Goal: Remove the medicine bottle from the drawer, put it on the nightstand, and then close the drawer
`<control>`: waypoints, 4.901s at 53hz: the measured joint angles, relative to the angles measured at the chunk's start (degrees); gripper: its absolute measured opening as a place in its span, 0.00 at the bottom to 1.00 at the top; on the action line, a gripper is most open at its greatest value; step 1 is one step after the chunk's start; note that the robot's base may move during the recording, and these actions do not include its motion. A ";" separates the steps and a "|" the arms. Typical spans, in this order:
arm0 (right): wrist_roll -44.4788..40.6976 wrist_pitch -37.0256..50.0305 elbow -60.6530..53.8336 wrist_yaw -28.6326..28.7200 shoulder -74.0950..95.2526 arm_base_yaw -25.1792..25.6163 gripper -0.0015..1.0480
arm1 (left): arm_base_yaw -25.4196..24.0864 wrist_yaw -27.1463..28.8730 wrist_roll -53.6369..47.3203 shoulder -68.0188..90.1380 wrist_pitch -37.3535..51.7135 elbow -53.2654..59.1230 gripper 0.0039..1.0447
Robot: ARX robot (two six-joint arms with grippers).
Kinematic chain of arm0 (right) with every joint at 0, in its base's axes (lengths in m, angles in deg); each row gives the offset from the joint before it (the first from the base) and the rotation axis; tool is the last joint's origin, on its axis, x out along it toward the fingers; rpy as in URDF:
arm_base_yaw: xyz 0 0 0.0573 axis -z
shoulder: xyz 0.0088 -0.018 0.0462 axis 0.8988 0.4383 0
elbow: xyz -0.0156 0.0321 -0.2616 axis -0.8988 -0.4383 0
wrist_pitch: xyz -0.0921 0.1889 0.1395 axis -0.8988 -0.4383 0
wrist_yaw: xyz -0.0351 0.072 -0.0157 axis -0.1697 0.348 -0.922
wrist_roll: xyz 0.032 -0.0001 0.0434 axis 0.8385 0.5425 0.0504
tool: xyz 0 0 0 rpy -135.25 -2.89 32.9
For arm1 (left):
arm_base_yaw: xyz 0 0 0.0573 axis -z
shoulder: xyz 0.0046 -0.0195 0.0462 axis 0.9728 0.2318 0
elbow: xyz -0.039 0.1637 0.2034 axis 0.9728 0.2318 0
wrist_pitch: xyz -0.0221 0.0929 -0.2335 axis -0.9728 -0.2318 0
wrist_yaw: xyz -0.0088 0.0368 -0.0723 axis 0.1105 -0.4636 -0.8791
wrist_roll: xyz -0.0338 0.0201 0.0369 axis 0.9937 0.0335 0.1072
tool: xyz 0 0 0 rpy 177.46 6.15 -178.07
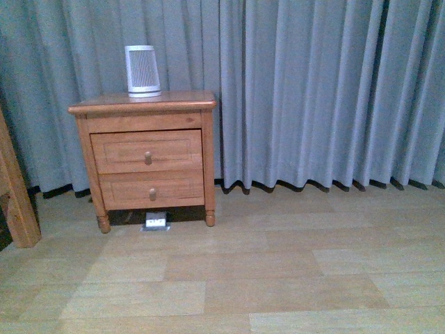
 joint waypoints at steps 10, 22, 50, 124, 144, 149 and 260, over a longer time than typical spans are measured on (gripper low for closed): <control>0.00 0.00 0.00 0.00 0.00 0.00 0.93 | 0.00 0.02 0.00 0.00 0.00 0.00 0.94; 0.00 0.00 0.00 0.00 0.00 0.00 0.93 | 0.00 0.02 0.00 0.00 0.00 0.00 0.94; 0.00 0.00 0.00 0.00 0.00 0.00 0.93 | 0.00 0.00 0.00 0.00 0.00 0.00 0.94; 0.00 0.00 0.00 0.02 0.00 0.00 0.93 | 0.00 0.02 0.00 0.00 0.00 0.00 0.94; 0.00 0.00 0.00 0.00 0.00 0.00 0.93 | 0.02 0.02 0.00 0.00 0.00 0.00 0.94; 0.00 0.00 0.00 0.00 0.00 0.00 0.93 | 0.00 0.00 0.00 0.00 0.00 0.00 0.94; 0.00 0.00 0.00 0.13 0.02 0.00 0.93 | 7.21 3.82 -2.03 136.41 66.77 -61.94 0.94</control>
